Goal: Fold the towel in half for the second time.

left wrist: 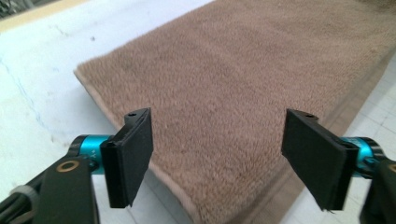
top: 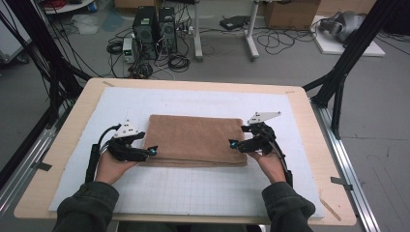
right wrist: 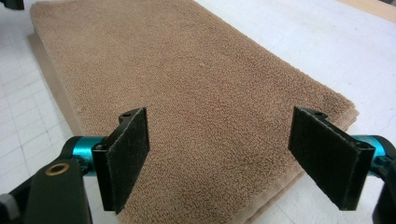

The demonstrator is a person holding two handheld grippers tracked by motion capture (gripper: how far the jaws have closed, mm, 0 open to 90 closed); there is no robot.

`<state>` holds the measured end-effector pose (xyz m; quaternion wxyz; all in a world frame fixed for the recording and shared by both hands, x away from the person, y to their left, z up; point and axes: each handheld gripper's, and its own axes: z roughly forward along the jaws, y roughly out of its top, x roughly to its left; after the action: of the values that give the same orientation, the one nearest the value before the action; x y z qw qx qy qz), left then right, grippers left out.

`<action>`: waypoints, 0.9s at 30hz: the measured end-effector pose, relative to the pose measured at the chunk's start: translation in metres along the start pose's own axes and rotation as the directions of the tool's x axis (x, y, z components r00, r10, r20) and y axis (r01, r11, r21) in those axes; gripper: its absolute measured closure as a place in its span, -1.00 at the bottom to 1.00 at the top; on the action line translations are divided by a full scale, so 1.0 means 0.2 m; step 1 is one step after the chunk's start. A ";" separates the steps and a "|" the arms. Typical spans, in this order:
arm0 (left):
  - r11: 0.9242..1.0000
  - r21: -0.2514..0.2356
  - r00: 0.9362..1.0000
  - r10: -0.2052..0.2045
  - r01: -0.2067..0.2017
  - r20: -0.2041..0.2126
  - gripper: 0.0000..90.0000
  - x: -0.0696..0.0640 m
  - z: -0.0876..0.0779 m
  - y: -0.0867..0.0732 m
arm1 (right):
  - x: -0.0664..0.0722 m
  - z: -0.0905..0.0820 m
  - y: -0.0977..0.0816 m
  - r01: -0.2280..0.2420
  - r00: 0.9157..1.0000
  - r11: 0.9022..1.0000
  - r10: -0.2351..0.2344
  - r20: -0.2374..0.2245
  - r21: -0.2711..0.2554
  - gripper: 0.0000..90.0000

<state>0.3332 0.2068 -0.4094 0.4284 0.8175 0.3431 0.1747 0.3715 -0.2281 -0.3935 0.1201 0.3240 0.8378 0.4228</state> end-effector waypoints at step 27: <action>1.000 -0.020 1.000 -0.024 0.024 -0.007 -0.83 -0.05 -0.15 -0.11 | 0.12 -0.12 -0.11 0.035 0.999 0.998 -0.035 0.015 -0.044 -0.72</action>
<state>0.2996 0.2256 -0.4094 0.4373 0.8084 0.3526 0.1759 0.3321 -0.2374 -0.3931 0.1404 0.3095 0.8329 0.4368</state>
